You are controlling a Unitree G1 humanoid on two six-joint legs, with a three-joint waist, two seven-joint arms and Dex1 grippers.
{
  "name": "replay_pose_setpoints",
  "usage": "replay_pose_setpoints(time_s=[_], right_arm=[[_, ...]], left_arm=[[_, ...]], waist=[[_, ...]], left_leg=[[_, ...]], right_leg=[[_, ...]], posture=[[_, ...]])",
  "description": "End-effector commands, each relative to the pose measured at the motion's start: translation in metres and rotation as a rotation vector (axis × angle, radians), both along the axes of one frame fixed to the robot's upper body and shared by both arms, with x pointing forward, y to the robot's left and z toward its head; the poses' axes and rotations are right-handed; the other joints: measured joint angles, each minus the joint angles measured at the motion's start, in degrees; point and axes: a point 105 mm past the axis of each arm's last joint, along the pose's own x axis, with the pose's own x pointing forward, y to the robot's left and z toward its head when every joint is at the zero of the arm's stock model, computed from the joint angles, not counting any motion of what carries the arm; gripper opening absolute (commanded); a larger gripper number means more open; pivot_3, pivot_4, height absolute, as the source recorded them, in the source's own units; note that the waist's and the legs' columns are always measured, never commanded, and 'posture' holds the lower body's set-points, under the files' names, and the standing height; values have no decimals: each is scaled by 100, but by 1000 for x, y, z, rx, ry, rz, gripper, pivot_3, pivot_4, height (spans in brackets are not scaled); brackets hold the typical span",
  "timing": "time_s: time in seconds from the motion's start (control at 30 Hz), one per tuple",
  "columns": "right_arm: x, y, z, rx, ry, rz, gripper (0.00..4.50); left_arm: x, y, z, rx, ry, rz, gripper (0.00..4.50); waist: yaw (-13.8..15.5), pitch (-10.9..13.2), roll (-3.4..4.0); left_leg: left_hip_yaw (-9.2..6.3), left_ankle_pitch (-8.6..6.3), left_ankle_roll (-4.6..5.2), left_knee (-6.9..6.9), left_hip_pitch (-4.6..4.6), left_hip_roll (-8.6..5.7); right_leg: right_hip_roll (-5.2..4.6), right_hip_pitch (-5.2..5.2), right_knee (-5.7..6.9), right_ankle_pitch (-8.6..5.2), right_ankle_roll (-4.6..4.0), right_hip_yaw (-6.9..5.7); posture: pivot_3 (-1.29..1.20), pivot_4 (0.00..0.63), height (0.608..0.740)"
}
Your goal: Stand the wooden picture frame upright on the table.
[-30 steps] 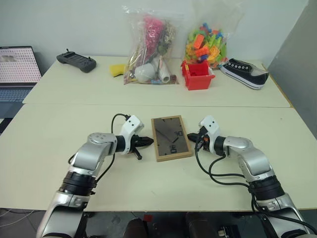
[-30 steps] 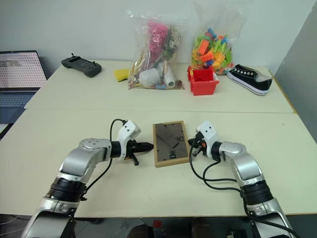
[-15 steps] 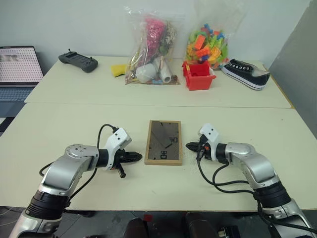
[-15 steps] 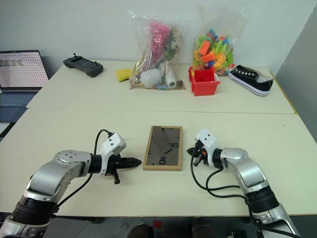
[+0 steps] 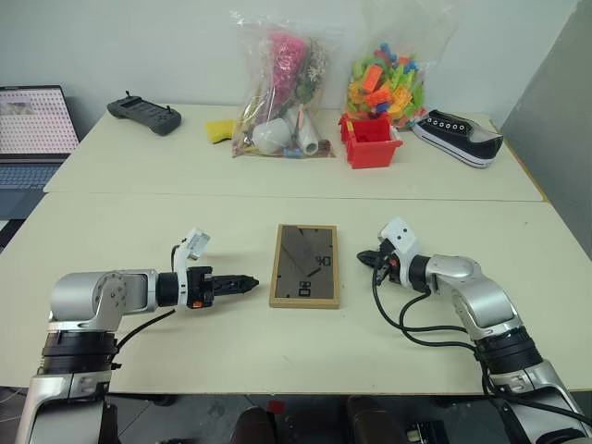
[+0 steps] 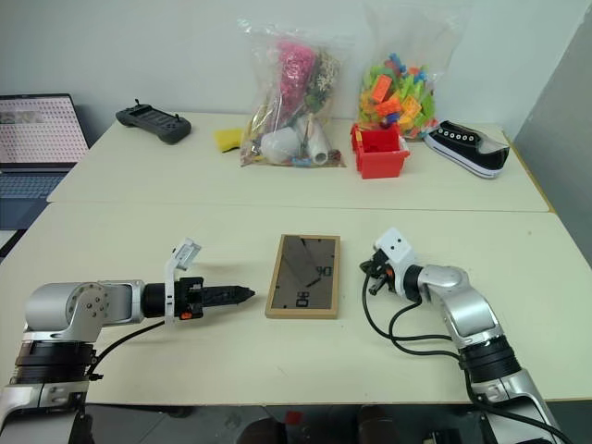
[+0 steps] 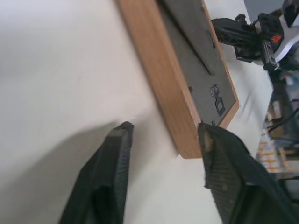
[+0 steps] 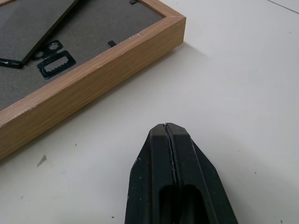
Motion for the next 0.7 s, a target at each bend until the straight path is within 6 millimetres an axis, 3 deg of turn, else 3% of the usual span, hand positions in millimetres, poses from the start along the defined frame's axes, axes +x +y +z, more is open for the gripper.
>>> replay_pose_setpoints(time_s=[0.03, 0.23, 0.47, 0.7], right_arm=[[-7, 22, 8, 39, -36, 51, 0], [-16, 45, 6, 73, -18, 87, 0], [-16, 61, 13, 133, -6, 72, 0], [-15, 60, 13, 142, -1, 36, 0]], left_arm=[[-5, -11, 5, -96, 69, -36, 3467], [-6, -27, -11, -127, 132, -64, 4466], [-15, -51, -40, -125, 176, -104, 4466], [-16, -67, -39, -169, 157, -104, 4466]], waist=[[-2, 0, 0], [0, -1, 0], [7, -14, 15], [138, -49, 43]], left_leg=[[0, 0, 0, 0, 1, 0], [0, 1, -2, 0, 3, 1], [1, 1, -2, 1, 10, -1], [-6, 0, 0, 0, 26, -19]], right_leg=[[0, 0, 0, 0, 0, 0], [0, 0, 6, -1, -1, 0], [-2, 6, 8, -1, -2, 2], [-21, 47, -23, -2, 0, -7]], posture=[[0, 150, 740], [0, 150, 740], [0, 150, 740], [0, 150, 740]])
